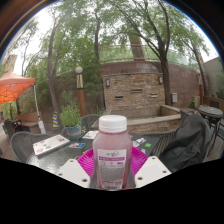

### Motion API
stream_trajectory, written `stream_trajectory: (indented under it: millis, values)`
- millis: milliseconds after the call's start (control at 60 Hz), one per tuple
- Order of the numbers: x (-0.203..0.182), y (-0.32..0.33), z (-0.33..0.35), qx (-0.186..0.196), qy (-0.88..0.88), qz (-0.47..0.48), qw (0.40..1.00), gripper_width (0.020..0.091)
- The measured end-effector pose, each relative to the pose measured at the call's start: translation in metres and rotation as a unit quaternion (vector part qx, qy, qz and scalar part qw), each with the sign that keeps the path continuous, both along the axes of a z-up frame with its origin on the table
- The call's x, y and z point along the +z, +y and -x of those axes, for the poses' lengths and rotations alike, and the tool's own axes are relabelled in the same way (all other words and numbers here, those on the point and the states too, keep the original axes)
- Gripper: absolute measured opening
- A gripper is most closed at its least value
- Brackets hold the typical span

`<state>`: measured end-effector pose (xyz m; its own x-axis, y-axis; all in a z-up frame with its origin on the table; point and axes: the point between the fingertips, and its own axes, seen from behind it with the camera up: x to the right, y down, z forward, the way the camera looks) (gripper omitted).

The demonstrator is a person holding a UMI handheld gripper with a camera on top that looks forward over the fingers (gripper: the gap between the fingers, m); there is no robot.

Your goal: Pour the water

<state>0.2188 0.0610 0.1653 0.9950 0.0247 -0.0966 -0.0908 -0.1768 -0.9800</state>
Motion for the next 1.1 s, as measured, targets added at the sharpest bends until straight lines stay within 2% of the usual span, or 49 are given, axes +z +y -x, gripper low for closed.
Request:
stream_trajectory:
  millis: [83, 100, 150, 167, 217, 233, 267, 283, 433, 500, 583, 617, 633, 683, 700, 750, 867, 1100]
  values:
    - [-0.046, 0.004, -0.012, 0.029, -0.019, 0.011, 0.999, 0.0450]
    - [-0.038, 0.010, 0.001, 0.035, -0.026, 0.013, 0.999, 0.0449]
    - [-0.070, 0.009, -0.002, 0.057, -0.036, 0.024, 0.997, 0.0449]
    - [-0.092, 0.006, -0.012, 0.067, -0.036, 0.026, 0.997, 0.0449]
    - [-0.114, 0.004, -0.010, 0.088, -0.032, 0.030, 0.995, 0.0451]
    - [-0.097, 0.008, 0.013, 0.089, -0.032, 0.031, 0.995, 0.0451]
    - [-0.108, 0.005, 0.013, 0.096, -0.037, 0.034, 0.994, 0.0455]
    - [-0.098, 0.005, 0.014, 0.097, -0.036, 0.000, 0.995, 0.0453]
    - [-0.097, -0.002, 0.018, 0.118, -0.042, -0.023, 0.992, 0.0457]
    - [-0.096, -0.006, 0.017, 0.124, -0.041, -0.025, 0.991, 0.0495]
    - [-0.101, -0.002, 0.021, 0.137, -0.042, 0.000, 0.990, 0.0582]
    - [-0.110, 0.001, 0.018, 0.135, -0.041, 0.030, 0.990, 0.0673]
    - [-0.130, -0.011, 0.003, 0.137, -0.040, 0.035, 0.989, 0.0728]
    - [-0.127, -0.012, 0.002, 0.135, -0.044, 0.040, 0.989, 0.0859]
    - [-0.111, -0.010, 0.015, 0.131, -0.046, 0.044, 0.989, 0.0861]
    - [-0.103, -0.015, 0.014, 0.129, -0.051, 0.048, 0.989, 0.0836]
    - [-0.090, -0.036, 0.015, 0.125, -0.049, 0.072, 0.988, 0.0838]
    - [-0.054, -0.096, 0.008, 0.062, -0.078, 0.128, 0.987, 0.0840]
